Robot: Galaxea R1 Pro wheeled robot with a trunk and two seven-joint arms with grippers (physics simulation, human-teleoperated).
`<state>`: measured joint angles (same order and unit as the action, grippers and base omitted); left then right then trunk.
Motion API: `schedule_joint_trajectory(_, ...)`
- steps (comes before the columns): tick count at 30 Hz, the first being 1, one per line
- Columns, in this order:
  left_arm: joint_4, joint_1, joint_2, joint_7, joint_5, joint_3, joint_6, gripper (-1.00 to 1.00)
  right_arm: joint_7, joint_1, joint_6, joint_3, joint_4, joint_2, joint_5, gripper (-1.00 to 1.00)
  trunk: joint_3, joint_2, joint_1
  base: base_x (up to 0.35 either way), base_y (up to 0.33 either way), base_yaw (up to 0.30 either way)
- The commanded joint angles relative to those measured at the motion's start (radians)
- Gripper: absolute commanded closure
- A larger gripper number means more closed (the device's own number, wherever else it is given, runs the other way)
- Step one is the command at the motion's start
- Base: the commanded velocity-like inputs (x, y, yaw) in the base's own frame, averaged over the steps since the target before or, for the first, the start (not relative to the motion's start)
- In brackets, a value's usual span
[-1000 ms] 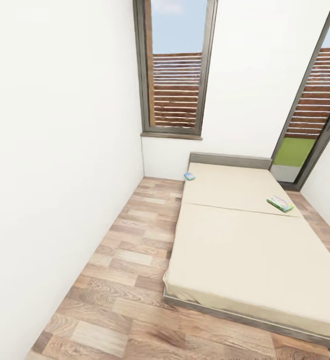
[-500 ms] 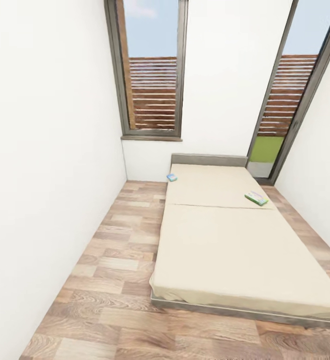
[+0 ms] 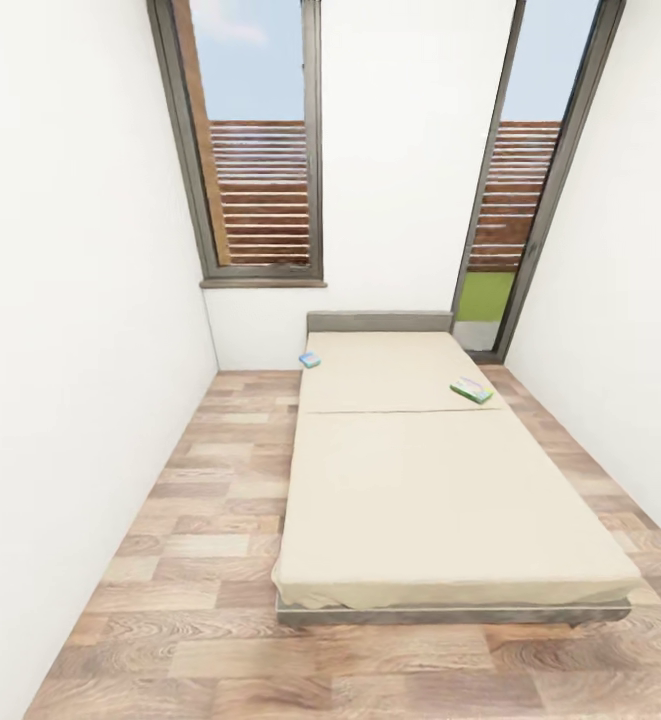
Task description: Put all the toys in the child's room - the three board games (two on the bed and one on the table), the two jigsaw puzzles on the table, and the tennis ball on the table - inside the toy box on the table in the child's room.
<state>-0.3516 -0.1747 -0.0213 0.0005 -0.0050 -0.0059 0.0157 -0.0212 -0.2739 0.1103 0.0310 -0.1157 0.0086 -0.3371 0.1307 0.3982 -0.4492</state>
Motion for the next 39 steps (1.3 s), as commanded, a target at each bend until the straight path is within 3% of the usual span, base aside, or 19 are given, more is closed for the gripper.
schedule_joint_trajectory(1, -0.001, 0.000, 0.000, 0.000, -0.001, -0.001, 0.002, -1.00, -0.002, -0.001, 0.003, 0.003, 0.001, 0.001, -0.002, -1.00, 0.001, 0.002, -0.001, 0.156, 0.075, -0.255)
schedule_joint_trajectory(9, -0.001, 0.000, 0.001, 0.000, -0.002, -0.002, 0.001, -1.00, -0.002, -0.001, 0.002, 0.003, 0.001, 0.001, -0.002, -1.00, -0.005, 0.002, -0.001, 0.228, 0.133, -0.206)
schedule_joint_trajectory(20, -0.001, 0.000, 0.003, 0.000, -0.003, -0.002, 0.001, -1.00, -0.001, -0.001, 0.001, 0.003, 0.001, 0.001, -0.002, -1.00, -0.006, 0.002, -0.001, 0.261, 0.191, -0.032)
schedule_joint_trajectory(39, 0.000, 0.000, -0.005, 0.001, -0.003, -0.003, 0.000, -1.00, -0.007, -0.002, 0.003, -0.003, 0.001, 0.014, -0.001, -1.00, -0.006, 0.002, -0.001, 0.019, 0.003, 0.000)
